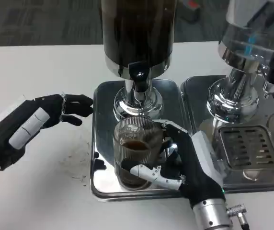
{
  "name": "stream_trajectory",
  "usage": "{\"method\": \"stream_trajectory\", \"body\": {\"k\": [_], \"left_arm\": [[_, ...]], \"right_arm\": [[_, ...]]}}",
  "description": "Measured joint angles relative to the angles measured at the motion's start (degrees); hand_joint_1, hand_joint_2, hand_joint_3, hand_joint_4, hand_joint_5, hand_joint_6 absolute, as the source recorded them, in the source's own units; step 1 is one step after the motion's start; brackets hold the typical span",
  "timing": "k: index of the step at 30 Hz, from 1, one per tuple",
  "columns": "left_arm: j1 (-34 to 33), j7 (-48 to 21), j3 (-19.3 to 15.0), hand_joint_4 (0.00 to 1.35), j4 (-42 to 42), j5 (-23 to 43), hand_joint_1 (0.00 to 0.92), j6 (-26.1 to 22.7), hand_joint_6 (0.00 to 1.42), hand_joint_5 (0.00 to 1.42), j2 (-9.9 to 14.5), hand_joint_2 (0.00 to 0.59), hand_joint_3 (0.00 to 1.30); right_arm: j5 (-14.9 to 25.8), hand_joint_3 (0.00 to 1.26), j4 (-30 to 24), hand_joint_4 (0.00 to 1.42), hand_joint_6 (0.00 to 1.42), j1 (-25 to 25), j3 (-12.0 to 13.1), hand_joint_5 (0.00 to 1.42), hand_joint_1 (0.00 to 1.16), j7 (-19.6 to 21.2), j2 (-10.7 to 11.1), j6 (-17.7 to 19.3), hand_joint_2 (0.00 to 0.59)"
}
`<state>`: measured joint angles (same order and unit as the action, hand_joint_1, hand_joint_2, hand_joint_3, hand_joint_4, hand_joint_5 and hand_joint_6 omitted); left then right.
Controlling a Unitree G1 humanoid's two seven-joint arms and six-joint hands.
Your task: Grasp the cup under the faucet to collect the drink, then remove the cup.
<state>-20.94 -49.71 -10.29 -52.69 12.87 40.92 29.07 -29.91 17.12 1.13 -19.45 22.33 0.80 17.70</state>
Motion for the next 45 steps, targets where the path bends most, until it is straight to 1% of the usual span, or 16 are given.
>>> {"method": "stream_trajectory", "body": {"k": [4,14,20,24,31,35,36,38,45], "left_arm": [[0.0,0.0,0.1,0.38,-0.3,0.0,0.000,0.0,0.41,0.32,0.0,0.105,0.41],[0.0,0.1,0.1,0.38,-0.7,-0.1,0.000,0.0,0.41,0.32,0.0,0.105,0.41],[0.0,0.2,0.1,0.38,-0.7,-0.1,0.000,0.0,0.41,0.32,0.0,0.105,0.41],[0.0,0.3,0.1,0.38,-0.8,-0.1,0.000,0.0,0.41,0.32,0.0,0.105,0.41],[0.0,1.0,0.3,0.38,-0.8,-0.9,0.000,0.1,0.41,0.32,0.0,0.105,0.40],[0.0,1.2,0.3,0.37,-0.8,-1.2,0.000,0.1,0.41,0.32,0.0,0.105,0.40],[0.0,1.3,0.3,0.37,-0.8,-1.3,0.000,0.2,0.41,0.32,-0.1,0.105,0.40],[0.0,1.6,0.3,0.37,-0.8,-1.8,0.000,0.3,0.41,0.32,-0.1,0.105,0.39],[0.1,1.7,0.3,0.37,-0.8,-2.1,0.000,1.0,0.41,0.31,-0.4,0.105,0.39]], "right_arm": [[-0.1,0.56,-1.9,0.65,1.09,0.8,0.8,0.81,0.74,1.2,0.0,0.3,0.206],[-0.1,0.57,-5.4,0.65,1.09,2.8,1.7,0.81,0.73,1.6,0.2,0.5,0.205],[-0.2,0.57,-6.4,0.65,1.10,3.8,2.7,0.81,0.74,1.6,0.5,0.5,0.208],[-0.2,0.57,-7.2,0.65,1.10,4.4,3.3,0.81,0.74,1.6,1.1,0.5,0.208],[-0.2,0.57,-9.0,0.65,1.10,5.2,3.9,0.81,0.74,1.6,1.5,0.5,0.205],[-0.3,0.57,-10.0,0.65,1.10,6.7,4.6,0.81,0.75,1.6,1.8,0.5,0.206],[-0.3,0.57,-10.5,0.65,1.10,7.0,4.8,0.81,0.77,1.6,1.9,0.5,0.214],[-0.3,0.56,-11.2,0.64,1.10,7.2,5.3,0.81,0.79,1.6,2.0,0.5,0.210],[-0.8,0.56,-13.7,0.64,1.10,8.8,5.6,0.82,0.81,1.5,2.2,0.2,0.199]]}}
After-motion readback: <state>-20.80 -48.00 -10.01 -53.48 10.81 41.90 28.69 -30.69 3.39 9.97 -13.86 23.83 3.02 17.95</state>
